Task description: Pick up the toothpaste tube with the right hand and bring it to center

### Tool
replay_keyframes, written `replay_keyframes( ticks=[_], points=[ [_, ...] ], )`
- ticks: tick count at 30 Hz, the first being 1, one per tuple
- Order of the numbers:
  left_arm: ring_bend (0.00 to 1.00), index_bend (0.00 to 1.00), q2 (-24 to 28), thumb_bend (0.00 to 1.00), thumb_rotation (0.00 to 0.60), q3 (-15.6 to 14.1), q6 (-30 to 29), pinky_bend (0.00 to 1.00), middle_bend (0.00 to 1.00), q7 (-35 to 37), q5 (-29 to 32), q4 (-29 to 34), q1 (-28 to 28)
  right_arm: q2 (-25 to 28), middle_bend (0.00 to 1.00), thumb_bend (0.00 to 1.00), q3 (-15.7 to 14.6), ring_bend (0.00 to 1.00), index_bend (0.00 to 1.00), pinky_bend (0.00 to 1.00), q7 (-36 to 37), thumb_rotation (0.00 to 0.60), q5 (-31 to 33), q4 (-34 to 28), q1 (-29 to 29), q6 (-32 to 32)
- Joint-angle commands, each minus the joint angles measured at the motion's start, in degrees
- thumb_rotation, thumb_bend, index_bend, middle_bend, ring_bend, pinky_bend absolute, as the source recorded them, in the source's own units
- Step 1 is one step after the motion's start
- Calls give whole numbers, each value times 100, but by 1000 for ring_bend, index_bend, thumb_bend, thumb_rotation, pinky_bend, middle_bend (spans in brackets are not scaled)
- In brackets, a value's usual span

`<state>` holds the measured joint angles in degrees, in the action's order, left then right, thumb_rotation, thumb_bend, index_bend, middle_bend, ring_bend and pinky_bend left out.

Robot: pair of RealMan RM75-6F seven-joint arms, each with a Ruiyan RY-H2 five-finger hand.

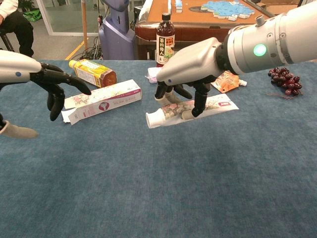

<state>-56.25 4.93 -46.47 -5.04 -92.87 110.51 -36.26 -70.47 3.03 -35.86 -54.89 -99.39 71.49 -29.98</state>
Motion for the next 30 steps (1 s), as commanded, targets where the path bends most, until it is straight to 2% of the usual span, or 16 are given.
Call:
replay_keyframes(
  ticks=[1,10,30],
  points=[
    [388,100,-72,222,600,67,210,44,470,-166,204,100,-189,-89,643,896,-37,529,692,326,-48,600,80,55,148,-19],
    [388,88,-41,222,600,166,929,44,470,-465,968,352,-734,-345,643,896,-194,532,692,326,-156,599,353,196,532,-159],
    [388,79,-455,222,600,38,1166,44,470,-1061,1823,246,-1318,-489,643,896,-438,536,694,326,-4,600,505,203,778,-398]
  ],
)
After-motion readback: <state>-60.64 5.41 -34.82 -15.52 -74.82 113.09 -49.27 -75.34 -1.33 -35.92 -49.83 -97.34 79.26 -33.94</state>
